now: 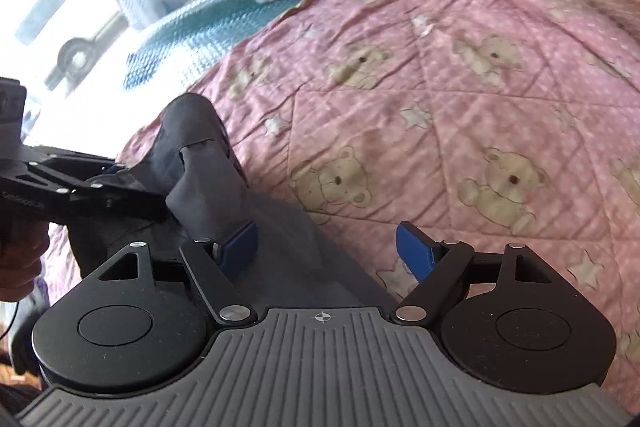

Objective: Fold clothes

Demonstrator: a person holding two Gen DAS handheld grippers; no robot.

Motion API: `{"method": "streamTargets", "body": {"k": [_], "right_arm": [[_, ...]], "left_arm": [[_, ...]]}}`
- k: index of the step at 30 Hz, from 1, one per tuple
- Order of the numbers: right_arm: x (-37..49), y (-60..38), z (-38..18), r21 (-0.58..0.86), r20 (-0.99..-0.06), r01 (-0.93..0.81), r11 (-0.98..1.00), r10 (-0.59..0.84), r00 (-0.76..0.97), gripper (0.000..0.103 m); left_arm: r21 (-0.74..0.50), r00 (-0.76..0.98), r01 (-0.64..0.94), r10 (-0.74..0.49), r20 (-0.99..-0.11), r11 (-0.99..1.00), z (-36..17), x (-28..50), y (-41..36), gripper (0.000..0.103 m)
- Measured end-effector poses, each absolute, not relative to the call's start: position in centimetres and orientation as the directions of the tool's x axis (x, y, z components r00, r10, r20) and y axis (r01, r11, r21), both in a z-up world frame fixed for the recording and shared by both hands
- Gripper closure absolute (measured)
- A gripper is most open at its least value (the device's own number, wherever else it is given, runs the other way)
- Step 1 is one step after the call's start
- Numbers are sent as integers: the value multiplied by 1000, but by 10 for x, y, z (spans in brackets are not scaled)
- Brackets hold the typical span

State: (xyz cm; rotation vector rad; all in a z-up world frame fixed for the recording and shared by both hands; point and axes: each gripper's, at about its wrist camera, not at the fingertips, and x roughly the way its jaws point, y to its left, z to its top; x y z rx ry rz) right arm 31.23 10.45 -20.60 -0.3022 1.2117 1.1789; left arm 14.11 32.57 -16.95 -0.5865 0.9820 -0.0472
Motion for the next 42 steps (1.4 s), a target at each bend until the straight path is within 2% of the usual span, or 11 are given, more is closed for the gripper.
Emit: {"method": "streamTargets", "body": {"k": [1,3,5,11,13,15,19,28,33,37,42], "right_arm": [[314,117,-215,420,-835,-826,375,516,-190,96],[322,123,-204,406,-830,-842,355,530,-176,103],[331,126,-185,364,-819,-859,359,563,-111,103],[378,102,-179,252,-838,-751,610,525,146,86],[376,89,-182,362,-810,-743,563,584,48,38],[366,92,-189,368,-819,-773,516,573,-8,25],[352,103,-205,260,-872,-822,507,488,24,31],[364,115,-189,590,-698,-721,363,679,-230,30],[322,129,-191,574,-681,-803,161,638,-360,51],[287,145,-185,444,-733,-891,91,609,-304,50],[270,150,-193,398,-758,-915,65,584,-289,50]], "left_arm": [[-497,594,-216,-291,-750,841,-164,144,328,99],[-542,675,-193,-290,-678,818,-145,147,337,99],[-605,727,-180,-309,-613,776,-128,154,349,98],[-726,732,-400,-281,-620,559,-168,190,401,60],[-739,722,-405,-308,-620,538,-179,192,411,59],[-730,710,-386,-323,-625,564,-180,189,410,57],[-691,691,-332,-333,-641,642,-177,175,398,50],[-580,681,-157,-337,-649,799,-163,181,379,43],[-494,687,-7,-354,-634,870,-138,195,382,39],[-586,645,40,-469,-603,809,-138,209,394,33],[-536,476,-81,-440,-762,840,-172,220,376,33]]}}
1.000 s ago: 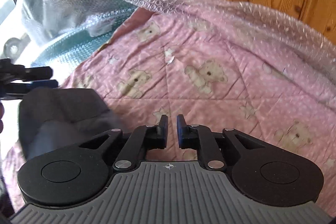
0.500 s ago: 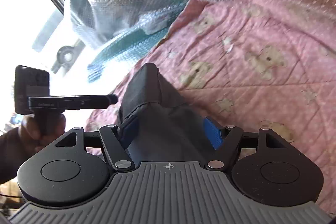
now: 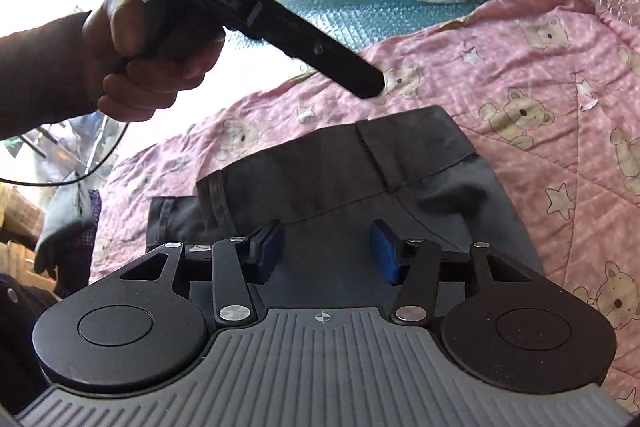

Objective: Fold clothes

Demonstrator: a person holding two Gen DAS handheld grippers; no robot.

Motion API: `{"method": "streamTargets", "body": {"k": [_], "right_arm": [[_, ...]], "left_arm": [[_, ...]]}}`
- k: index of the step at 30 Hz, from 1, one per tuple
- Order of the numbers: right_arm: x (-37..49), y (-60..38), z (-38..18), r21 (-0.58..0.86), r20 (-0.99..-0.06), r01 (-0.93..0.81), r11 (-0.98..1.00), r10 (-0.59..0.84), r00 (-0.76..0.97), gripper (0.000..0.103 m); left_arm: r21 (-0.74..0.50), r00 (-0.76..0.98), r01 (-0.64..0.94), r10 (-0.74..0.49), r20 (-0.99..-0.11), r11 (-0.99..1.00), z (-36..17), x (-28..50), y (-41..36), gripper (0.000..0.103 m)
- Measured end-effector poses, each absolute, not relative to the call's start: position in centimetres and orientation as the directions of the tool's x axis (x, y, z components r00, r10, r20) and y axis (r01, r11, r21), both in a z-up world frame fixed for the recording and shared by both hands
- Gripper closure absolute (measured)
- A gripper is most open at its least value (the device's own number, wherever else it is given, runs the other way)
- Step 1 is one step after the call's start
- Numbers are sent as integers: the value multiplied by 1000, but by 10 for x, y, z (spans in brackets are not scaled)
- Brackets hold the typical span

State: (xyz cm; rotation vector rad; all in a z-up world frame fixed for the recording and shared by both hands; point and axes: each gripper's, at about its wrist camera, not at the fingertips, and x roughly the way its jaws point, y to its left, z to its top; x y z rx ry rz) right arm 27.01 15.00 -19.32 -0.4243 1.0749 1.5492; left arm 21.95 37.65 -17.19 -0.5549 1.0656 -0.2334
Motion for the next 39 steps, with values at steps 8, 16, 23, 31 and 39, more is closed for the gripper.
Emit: {"method": "streamTargets", "body": {"k": [8,16,23,31,39], "right_arm": [[321,122,-182,449,-732,-886,117,617,-289,50],[375,179,-221,432,-798,-887,165,528,-290,47],[377,186,-241,443,-818,-888,124,462,-344,70],[378,184,-205,171,-823,-953,252,568,3,103],[429,138,-172,293,-766,-847,445,639,71,79]], "left_arm": [[-541,531,-89,-420,-736,836,-193,208,351,101],[-562,638,-54,-404,-655,825,-170,189,355,93],[-679,720,-262,-330,-611,686,-178,52,389,62],[-534,540,-387,-285,-792,751,-228,6,361,77],[-508,518,-352,-288,-805,786,-215,8,370,87]]}}
